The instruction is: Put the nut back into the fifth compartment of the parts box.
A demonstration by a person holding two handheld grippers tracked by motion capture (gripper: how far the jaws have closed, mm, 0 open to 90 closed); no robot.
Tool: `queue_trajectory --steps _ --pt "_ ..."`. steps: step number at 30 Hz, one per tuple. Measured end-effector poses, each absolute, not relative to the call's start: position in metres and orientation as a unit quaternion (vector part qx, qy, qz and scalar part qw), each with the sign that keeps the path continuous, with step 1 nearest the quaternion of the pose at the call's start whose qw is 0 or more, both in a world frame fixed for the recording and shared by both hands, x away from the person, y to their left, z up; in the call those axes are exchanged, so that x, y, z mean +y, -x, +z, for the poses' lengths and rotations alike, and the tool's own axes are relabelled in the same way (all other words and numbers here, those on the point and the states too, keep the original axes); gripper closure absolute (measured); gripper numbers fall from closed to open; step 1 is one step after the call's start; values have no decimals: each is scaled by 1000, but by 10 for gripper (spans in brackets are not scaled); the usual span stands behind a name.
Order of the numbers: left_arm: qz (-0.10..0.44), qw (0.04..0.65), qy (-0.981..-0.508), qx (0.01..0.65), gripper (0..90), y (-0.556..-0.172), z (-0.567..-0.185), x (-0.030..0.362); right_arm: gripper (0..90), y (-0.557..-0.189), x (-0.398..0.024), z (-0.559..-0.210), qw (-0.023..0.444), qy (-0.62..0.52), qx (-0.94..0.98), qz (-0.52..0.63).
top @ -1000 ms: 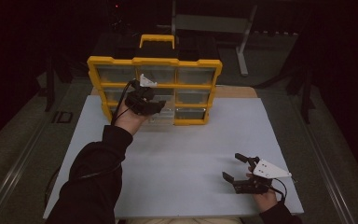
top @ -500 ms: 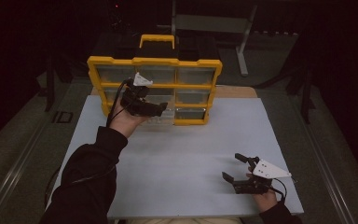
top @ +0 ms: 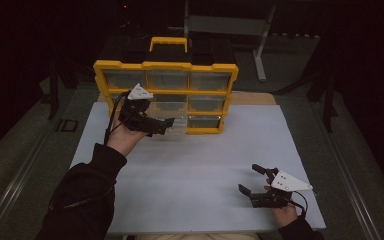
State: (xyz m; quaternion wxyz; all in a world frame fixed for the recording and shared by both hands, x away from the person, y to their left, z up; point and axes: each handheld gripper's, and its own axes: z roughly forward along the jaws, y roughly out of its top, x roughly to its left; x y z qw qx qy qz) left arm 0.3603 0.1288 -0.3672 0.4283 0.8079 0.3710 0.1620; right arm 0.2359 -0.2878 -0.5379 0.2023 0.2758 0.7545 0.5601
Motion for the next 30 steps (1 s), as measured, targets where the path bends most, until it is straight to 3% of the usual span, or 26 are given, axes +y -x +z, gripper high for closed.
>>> queue_trajectory --steps 19,30 --pt "175 454 -795 362 0 -315 -381 166 135 -236 -287 -538 201 -277 754 560" --pt "165 458 -797 356 0 -290 -409 182 136 -236 -287 -538 203 -276 754 560"
